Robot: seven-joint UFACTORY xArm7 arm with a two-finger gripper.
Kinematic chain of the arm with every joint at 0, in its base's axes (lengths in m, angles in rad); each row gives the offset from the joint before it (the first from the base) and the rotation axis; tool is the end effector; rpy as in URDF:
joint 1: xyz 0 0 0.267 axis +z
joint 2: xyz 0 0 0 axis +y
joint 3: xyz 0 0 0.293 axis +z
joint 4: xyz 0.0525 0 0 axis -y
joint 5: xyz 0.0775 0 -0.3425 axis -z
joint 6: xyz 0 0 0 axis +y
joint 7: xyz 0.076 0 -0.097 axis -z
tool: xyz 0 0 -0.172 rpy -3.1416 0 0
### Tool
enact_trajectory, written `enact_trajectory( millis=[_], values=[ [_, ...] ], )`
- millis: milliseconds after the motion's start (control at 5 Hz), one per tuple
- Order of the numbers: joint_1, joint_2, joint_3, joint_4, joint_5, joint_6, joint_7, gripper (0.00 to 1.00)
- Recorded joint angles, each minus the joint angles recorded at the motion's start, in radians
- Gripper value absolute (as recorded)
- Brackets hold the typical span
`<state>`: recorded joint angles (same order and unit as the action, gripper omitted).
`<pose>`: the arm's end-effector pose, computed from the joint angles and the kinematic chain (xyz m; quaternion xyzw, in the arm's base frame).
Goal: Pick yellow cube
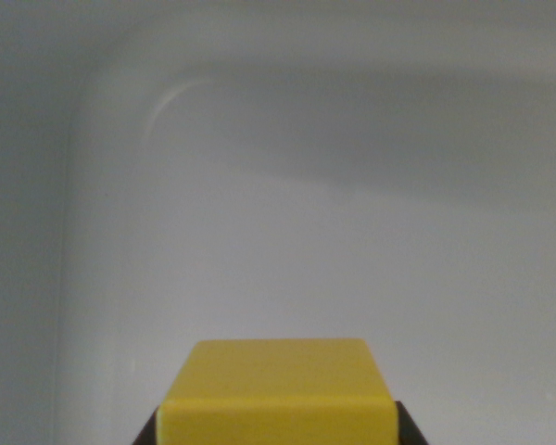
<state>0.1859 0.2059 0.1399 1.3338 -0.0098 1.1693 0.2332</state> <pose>0.4921 0.1646 0.1954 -0.9986 -0.0471 0.0216 0.0040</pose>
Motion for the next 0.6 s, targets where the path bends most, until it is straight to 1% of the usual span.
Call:
enact_trajectory(
  millis=[200,400,600],
  values=[
    [0.0000,0.000,0.000,0.000,0.0000,0.000,0.000,1.00],
    [-0.0010,-0.017,0.001,0.030,0.0028,0.047,-0.001,1.00],
    [-0.0010,-0.017,0.001,0.030,0.0028,0.047,-0.001,1.00]
  ],
)
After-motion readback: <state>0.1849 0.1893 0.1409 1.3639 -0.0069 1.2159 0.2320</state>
